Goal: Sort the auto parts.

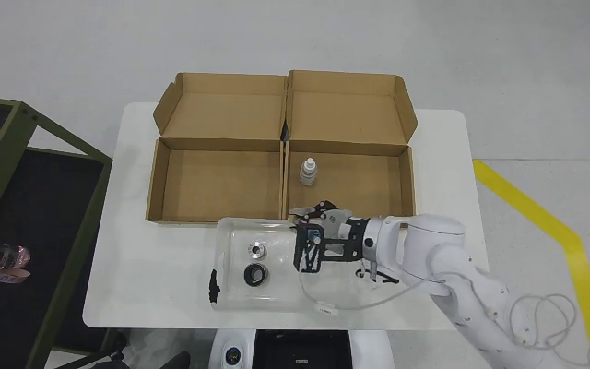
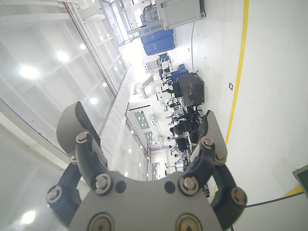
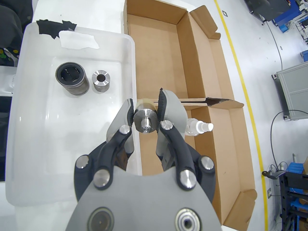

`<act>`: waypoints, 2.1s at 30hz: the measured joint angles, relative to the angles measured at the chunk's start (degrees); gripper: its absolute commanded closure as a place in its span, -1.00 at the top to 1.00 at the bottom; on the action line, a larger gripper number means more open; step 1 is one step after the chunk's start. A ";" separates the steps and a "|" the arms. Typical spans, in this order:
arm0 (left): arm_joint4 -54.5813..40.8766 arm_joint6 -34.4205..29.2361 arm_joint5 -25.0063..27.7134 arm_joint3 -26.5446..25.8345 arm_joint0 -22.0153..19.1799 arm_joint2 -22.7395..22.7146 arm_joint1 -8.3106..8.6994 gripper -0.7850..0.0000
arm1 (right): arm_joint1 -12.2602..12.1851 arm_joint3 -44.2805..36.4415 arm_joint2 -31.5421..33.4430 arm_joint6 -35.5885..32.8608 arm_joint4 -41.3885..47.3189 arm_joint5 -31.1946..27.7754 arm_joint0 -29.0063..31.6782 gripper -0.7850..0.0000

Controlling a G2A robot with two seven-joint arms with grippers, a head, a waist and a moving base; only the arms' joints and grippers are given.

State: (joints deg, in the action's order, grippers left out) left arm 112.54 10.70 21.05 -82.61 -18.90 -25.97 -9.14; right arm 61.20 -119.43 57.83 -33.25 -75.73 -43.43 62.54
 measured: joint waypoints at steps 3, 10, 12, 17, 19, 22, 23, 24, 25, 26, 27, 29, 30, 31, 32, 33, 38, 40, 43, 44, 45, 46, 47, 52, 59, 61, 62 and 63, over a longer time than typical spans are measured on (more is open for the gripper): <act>0.00 0.00 0.00 0.00 0.00 0.00 0.00 1.00 | -0.12 1.59 1.39 1.15 1.25 -0.22 -0.27 -1.00; 0.00 0.00 0.00 0.00 0.00 0.00 0.00 1.00 | -0.12 6.52 3.46 4.15 4.56 -0.13 -1.81 -1.00; 0.00 0.00 0.00 0.00 0.00 0.00 0.00 1.00 | -0.10 8.62 3.82 4.88 5.43 -0.23 -2.37 -1.00; 0.00 0.00 0.00 0.00 0.00 0.00 0.00 1.00 | -0.09 13.62 3.91 3.56 6.75 -1.42 -4.13 -1.00; 0.00 0.00 0.00 0.00 0.00 0.00 0.00 1.00 | -0.08 14.65 3.62 2.30 6.93 -2.09 -4.93 -1.00; 0.00 0.00 0.00 0.00 0.00 0.00 0.00 1.00 | 0.00 16.30 2.83 0.42 6.87 -3.06 -6.39 -1.00; 0.00 0.00 0.00 0.00 0.00 0.00 0.00 1.00 | 0.06 17.14 2.45 -0.31 6.88 -3.13 -7.02 -1.00; 0.00 0.00 0.00 0.00 0.00 0.00 0.00 1.00 | 0.13 17.73 2.11 -0.82 6.94 -3.13 -7.47 -1.00; 0.00 0.00 0.00 0.00 0.00 0.00 0.00 1.00 | 0.21 18.32 1.74 -1.31 7.04 -3.08 -7.91 -1.00; 0.00 0.00 0.00 0.00 0.00 0.00 0.00 1.00 | 0.32 19.23 1.24 -1.92 7.15 -2.98 -8.58 -1.00; 0.00 0.00 0.00 0.00 0.00 0.00 0.00 1.00 | 0.42 20.04 0.89 -2.20 7.36 -2.91 -9.13 -1.00; 0.00 0.00 0.00 0.00 0.00 0.00 0.00 1.00 | 0.71 22.27 0.07 -2.47 8.08 -2.66 -10.52 -1.00; 0.00 0.00 0.00 0.00 0.00 0.00 0.00 1.00 | 0.84 23.22 -0.31 -2.56 8.34 -2.51 -11.13 -1.00; 0.00 0.00 0.00 0.00 0.00 0.00 0.00 1.00 | 0.98 24.11 -0.71 -2.69 8.53 -2.32 -11.72 -1.00; 0.00 0.00 0.00 0.00 0.00 0.00 0.00 1.00 | 1.16 25.21 -1.27 -3.02 8.61 -1.97 -12.49 -1.00; 0.00 0.00 0.00 0.00 0.00 0.00 0.00 1.00 | 1.29 26.02 -1.69 -3.41 8.58 -1.69 -13.08 -1.00; 0.00 0.00 0.00 0.00 0.00 0.00 0.00 1.00 | 2.09 30.18 -3.82 -5.79 8.59 0.49 -16.20 -1.00; 0.00 0.00 0.00 0.00 0.00 0.00 0.00 1.00 | 2.40 31.49 -4.61 -6.41 8.86 1.03 -17.20 -1.00; 0.00 0.00 0.00 0.00 0.00 0.00 0.00 1.00 | 2.93 33.60 -6.02 -7.51 9.26 1.70 -18.72 -1.00; 0.00 0.00 0.00 0.00 0.00 0.00 0.00 1.00 | 3.14 34.52 -6.59 -7.83 9.42 1.83 -19.30 -1.00; 0.00 0.00 0.00 0.00 0.00 0.00 0.00 1.00 | 3.31 35.19 -7.04 -8.00 9.53 1.90 -19.71 -1.00; 0.00 0.00 0.00 0.00 0.00 0.00 0.00 1.00 | 3.47 35.82 -7.48 -8.17 9.59 1.99 -20.10 -1.00; 0.00 0.00 0.00 0.00 0.00 0.00 0.00 1.00 | 3.69 36.61 -8.06 -8.30 9.63 2.12 -20.55 -1.00; 0.00 0.00 0.00 0.00 0.00 0.00 0.00 1.00 | 4.42 39.50 -9.81 -8.46 9.56 2.89 -21.92 -0.93; 0.00 0.00 0.00 0.00 0.00 0.00 0.00 1.00 | 5.02 41.55 -10.86 -8.39 9.44 3.34 -23.03 -0.40; 0.00 0.00 0.00 0.00 0.00 0.00 0.00 1.00 | 5.13 41.77 -11.04 -8.46 9.42 3.39 -23.18 -0.35; 0.00 0.00 0.00 0.00 0.00 0.00 0.00 1.00 | 5.20 41.88 -11.16 -8.46 9.42 3.41 -23.27 -0.34; 0.00 0.00 0.00 0.00 0.00 0.00 0.00 1.00 | 5.25 41.96 -11.25 -8.43 9.42 3.41 -23.33 -0.33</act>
State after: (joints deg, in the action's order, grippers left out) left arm 112.54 10.70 21.05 -82.61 -18.90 -25.97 -9.14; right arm 66.46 -77.47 46.58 -41.68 -66.31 -40.02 39.21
